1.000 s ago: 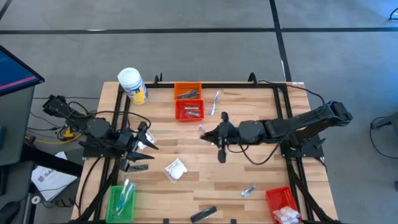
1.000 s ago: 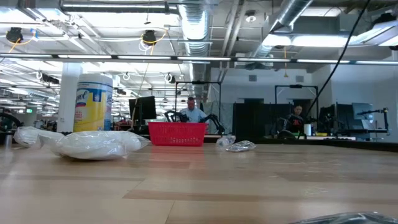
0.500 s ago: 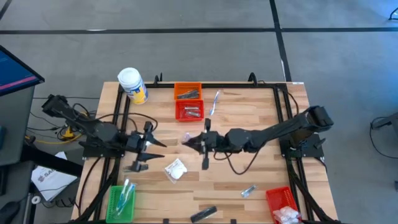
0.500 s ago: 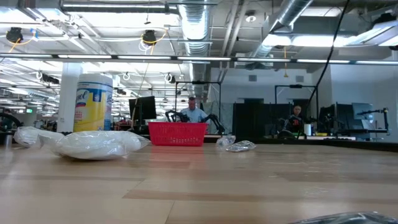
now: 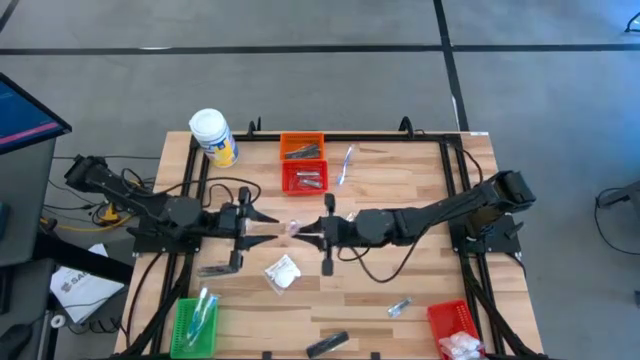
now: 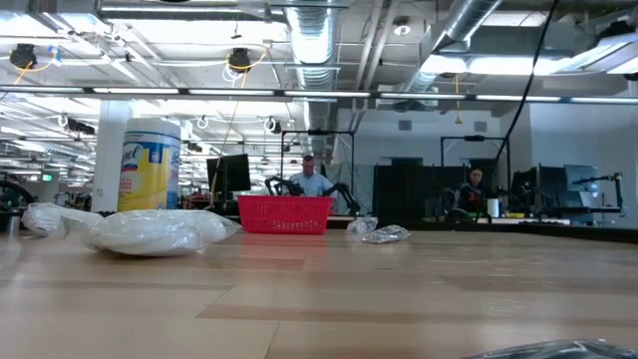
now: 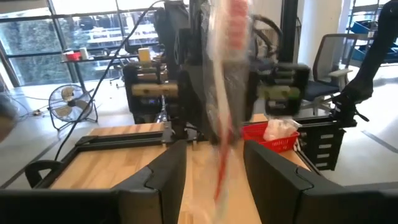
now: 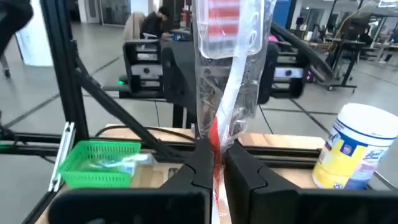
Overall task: Pick & Place Travel size toiletries
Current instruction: Put the red toothbrush into the green basket
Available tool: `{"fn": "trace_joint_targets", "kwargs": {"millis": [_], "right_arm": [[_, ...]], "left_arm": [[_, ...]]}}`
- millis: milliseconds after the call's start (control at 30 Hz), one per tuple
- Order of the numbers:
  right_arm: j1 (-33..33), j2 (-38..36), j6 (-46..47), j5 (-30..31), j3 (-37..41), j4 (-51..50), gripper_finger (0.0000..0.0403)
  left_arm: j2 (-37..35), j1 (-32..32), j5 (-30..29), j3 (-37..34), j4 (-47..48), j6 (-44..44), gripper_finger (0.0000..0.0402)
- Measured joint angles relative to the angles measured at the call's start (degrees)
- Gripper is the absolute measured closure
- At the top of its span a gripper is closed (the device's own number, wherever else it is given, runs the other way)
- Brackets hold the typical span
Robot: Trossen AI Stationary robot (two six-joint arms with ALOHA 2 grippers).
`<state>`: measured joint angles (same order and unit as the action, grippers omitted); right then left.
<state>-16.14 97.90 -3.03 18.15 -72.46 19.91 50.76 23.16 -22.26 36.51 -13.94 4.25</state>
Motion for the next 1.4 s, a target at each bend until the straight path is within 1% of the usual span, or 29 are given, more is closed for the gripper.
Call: {"fn": "trace_joint_targets", "kwargs": {"millis": [67,133,267,433,500,567,667,800,900,967,1033,1133,1267,1400], "right_arm": [[-0.49,1.53,-0.34,1.58,-1.39,-2.27,0.0394],[-0.72,4.11,-0.64,1.59,-3.96,-1.33,0.0393],[-1.26,6.39,-1.5,1.68,-7.21,-2.83,0.0392],[-1.31,7.29,-1.66,2.99,-7.88,-3.6,0.0391],[-1.29,7.24,-1.67,4.79,-7.94,-3.94,0.0391],[-1.55,7.08,-2.18,6.78,-7.94,-4.78,0.0391],[-1.9,6.81,-2.98,7.7,-7.94,-5.82,0.0391],[-2.35,6.81,-3.45,7.88,-7.94,-5.88,0.0391],[-2.24,6.78,-3.32,7.89,-7.94,-5.79,0.039],[-1.96,6.72,-3.17,7.71,-7.94,-5.76,0.039],[-1.86,6.72,-3.17,7.93,-7.92,-6.1,0.039],[-1.9,6.72,-3.15,8.06,-7.92,-5.97,0.039],[-1.77,6.72,-3.04,8.04,-7.92,-5.52,0.039],[-1.4,6.72,-2.03,7.89,-7.92,-5.43,0.039]], "left_arm": [[0.47,0.0,0.0,0.0,-0.51,-0.14,0.0247],[1.52,-0.15,0.07,0.02,-0.72,-0.18,0.0247],[3.45,-0.11,1.12,0.0,-2.85,0.11,0.0247],[4.49,-0.09,1.05,-0.04,-3.65,1.07,0.0247],[4.36,-0.11,0.61,-0.04,-3.74,1.11,0.0247],[3.96,-0.15,0.34,-0.04,-2.72,0.95,0.0247],[2.46,-0.14,0.31,-0.02,-0.4,-0.26,0.0244],[1.73,-0.11,1.76,0.0,0.37,-0.72,0.0221],[1.76,-0.07,5.92,0.0,0.51,-2.04,0.0189],[2.63,-0.31,5.85,0.03,-0.06,-3.0,0.0165],[3.22,-0.83,4.42,0.04,0.05,-3.17,0.0143],[3.34,-1.03,4.09,0.07,0.02,-3.13,0.0121],[3.37,-1.07,3.68,0.07,-0.39,-2.82,0.011],[3.37,-1.07,3.53,0.07,-0.4,-2.78,0.0116]]}}
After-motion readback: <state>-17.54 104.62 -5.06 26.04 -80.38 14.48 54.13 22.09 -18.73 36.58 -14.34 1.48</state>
